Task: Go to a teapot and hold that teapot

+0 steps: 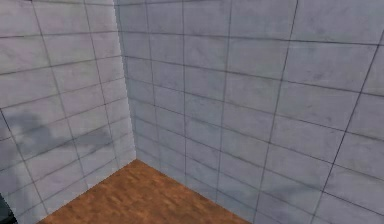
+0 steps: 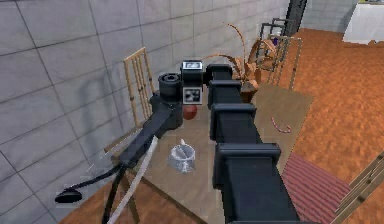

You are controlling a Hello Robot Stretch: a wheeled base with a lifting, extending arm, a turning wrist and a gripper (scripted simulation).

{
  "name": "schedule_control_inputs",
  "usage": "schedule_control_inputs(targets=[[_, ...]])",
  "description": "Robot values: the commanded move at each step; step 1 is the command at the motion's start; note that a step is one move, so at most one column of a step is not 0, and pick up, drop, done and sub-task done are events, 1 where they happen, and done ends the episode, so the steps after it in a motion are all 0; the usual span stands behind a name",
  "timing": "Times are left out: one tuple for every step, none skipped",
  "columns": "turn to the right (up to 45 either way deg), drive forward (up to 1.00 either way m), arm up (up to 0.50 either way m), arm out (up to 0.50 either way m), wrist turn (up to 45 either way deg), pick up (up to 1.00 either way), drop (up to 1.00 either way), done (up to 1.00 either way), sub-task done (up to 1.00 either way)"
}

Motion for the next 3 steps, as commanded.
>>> schedule_control_inputs(targets=[[0.0,0.00,0.00,0.00,45.0,0.00,0.00,0.00,0.00],[0.0,0.00,0.00,0.00,45.0,0.00,0.00,0.00,0.00],[0.0,0.00,0.00,0.00,42.0,0.00,0.00,0.00,0.00]])
